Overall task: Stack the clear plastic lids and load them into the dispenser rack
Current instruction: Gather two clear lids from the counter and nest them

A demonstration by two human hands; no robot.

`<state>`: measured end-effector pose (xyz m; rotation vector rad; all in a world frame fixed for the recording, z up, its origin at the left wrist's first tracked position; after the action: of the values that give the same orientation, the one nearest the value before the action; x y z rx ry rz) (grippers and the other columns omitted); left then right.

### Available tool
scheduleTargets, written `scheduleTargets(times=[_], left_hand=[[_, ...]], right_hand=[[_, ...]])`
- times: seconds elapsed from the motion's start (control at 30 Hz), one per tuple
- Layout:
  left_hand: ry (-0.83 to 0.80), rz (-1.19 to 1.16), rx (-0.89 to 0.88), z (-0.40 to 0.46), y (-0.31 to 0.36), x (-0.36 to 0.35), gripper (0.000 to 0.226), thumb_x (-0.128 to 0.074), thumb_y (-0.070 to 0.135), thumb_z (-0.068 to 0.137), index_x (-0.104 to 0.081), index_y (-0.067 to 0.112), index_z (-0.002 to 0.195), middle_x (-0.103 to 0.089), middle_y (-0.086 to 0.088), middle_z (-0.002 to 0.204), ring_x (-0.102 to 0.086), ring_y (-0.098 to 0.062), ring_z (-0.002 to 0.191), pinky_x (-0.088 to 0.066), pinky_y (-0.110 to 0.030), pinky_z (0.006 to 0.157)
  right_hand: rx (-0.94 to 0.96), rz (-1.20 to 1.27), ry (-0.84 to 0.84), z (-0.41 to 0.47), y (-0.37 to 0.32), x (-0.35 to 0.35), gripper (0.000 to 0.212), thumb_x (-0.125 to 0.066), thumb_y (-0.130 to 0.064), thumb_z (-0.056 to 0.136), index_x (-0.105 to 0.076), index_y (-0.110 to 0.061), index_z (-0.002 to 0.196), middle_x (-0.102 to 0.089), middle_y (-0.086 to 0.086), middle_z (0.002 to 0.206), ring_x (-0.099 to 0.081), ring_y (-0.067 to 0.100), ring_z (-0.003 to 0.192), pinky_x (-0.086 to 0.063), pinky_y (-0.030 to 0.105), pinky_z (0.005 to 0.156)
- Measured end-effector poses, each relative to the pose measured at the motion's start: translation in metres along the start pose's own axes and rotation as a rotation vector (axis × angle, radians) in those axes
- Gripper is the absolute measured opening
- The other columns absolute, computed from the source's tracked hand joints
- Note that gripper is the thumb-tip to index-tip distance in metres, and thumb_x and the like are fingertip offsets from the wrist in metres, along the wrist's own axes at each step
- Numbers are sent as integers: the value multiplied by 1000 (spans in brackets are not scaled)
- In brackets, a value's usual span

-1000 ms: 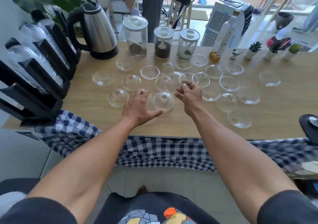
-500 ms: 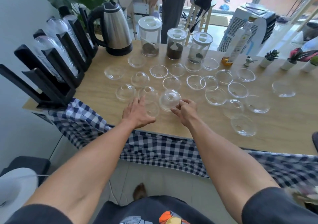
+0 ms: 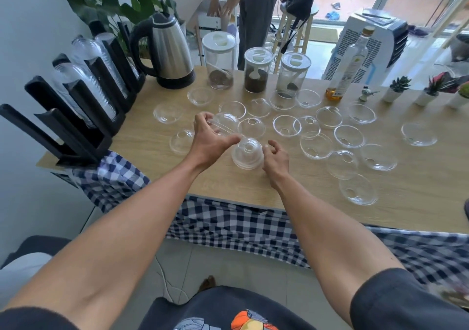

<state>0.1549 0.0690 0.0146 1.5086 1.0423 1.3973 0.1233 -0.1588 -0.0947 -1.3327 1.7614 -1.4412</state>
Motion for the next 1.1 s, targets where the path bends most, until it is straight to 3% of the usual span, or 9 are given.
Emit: scheduleTargets(times=[0.1, 0.2, 0.3, 0.43, 0.5, 0.6, 0.67, 0.8, 1.1], left_hand=[[1, -86, 40, 7, -6, -12, 100, -93, 50, 62, -32, 28, 138, -45, -4, 144, -53, -20, 129, -51, -38, 105], [48, -175, 103, 9, -18, -19, 98, -95, 45, 62, -39, 21, 138, -58, -4, 134, -60, -16, 122, -52, -37, 104], [69, -183, 134, 4, -26, -26, 91, -95, 33, 68, -38, 11, 135, -56, -6, 131, -59, -14, 119, -51, -28, 99], [70, -125, 103, 1, -35, -34, 100, -95, 47, 64, -38, 17, 141, -51, 0, 139, -53, -12, 127, -46, -35, 110], [43, -49, 83, 1, -37, -40, 109, -90, 58, 66, -34, 22, 152, -48, 5, 147, -49, -11, 131, -44, -36, 112], [35, 71, 49, 0, -43, -49, 101, -84, 65, 64, -37, 34, 147, -47, 10, 145, -44, -14, 136, -38, -47, 115], [29, 154, 48, -2, -49, -57, 96, -84, 68, 63, -34, 41, 140, -49, 11, 141, -43, -16, 138, -33, -48, 116], [61, 269, 86, -9, -64, -67, 102, -84, 69, 61, -34, 41, 144, -43, 0, 143, -42, -24, 135, -32, -44, 114], [45, 270, 173, -20, -82, -80, 109, -78, 60, 69, -19, 39, 158, -42, -5, 152, -41, -25, 138, -35, -44, 115]], right_hand=[[20, -45, -25, 5, -7, -2, 43, -62, -31, 102, -57, -19, 143, -66, 11, 130, -65, 25, 118, -55, 43, 103], [6, -79, -25, 11, 0, -1, 45, -66, -26, 100, -57, -17, 143, -62, 16, 135, -63, 28, 123, -53, 44, 106], [-1, -94, -30, 14, 5, 0, 44, -66, -28, 99, -59, -16, 141, -66, 14, 127, -66, 25, 112, -55, 42, 102], [-13, -115, -41, 22, 10, -2, 44, -68, -35, 96, -61, -20, 137, -70, 12, 119, -63, 20, 91, -59, 48, 95], [-29, -117, -43, 26, 13, -2, 45, -69, -37, 94, -61, -21, 135, -70, 10, 119, -66, 21, 94, -60, 50, 95], [-57, -90, -40, 27, 16, 3, 44, -68, -38, 95, -62, -19, 135, -68, 3, 119, -68, 24, 107, -59, 52, 96], [-66, -82, -35, 27, 19, 7, 41, -66, -34, 98, -62, -16, 135, -66, 2, 121, -66, 22, 109, -61, 46, 92], [-72, -50, -52, 30, 24, 14, 32, -61, -25, 103, -64, -11, 130, -65, 5, 115, -63, 18, 98, -56, 20, 58], [-40, -77, -115, 29, 12, 10, 29, -56, -19, 104, -68, -13, 130, -66, -9, 100, -60, 6, 76, -57, 22, 59]])
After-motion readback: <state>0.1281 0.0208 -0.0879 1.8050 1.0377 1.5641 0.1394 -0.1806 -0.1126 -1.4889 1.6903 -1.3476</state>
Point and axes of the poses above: each hand's wrist, its own z-axis towards the middle knuckle, its own x-axis out of the back of the hand, y = z × x, the point moved 10 cm from there along z, towards the middle knuckle
